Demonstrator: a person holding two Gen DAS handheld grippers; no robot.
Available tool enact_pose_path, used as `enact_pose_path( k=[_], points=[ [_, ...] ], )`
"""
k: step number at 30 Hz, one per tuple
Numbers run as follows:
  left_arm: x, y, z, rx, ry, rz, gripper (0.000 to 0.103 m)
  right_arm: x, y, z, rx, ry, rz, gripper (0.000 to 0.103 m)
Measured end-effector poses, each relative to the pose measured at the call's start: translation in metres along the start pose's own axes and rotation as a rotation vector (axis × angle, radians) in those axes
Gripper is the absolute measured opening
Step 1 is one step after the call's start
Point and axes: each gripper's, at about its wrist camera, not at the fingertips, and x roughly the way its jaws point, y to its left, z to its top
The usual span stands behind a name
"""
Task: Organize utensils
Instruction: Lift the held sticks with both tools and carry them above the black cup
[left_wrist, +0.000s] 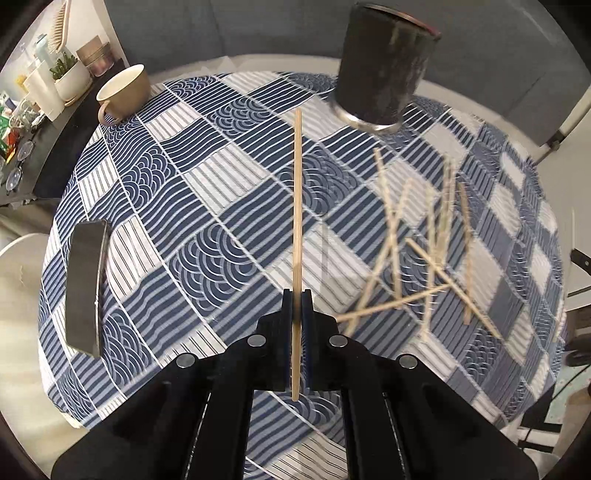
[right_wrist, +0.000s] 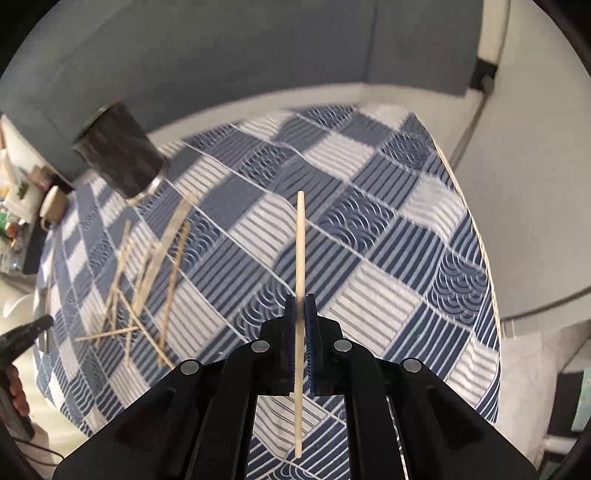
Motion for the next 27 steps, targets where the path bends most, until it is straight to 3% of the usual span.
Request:
enact_pose_path(
  k=[11, 21, 27],
  points=[
    [-0.069, -0.013, 0.003, -0.037, -0.198, -0.047, 0.005, -0.067, 0.052, 0.023, -0.165, -0.175, 0.083, 0.005],
    [-0.126, -0.027, 0.051, -0.014, -0.347, -0.060, 0.005, -0.127, 0.103, 0.065, -0.237, -0.355, 0.168, 0.005],
    [-0.153, -0.042, 0.087, 0.042, -0.434, -0.110, 0.005, -0.151, 0.130, 0.098, -0.257, -0.439, 0.234, 0.005]
  ],
)
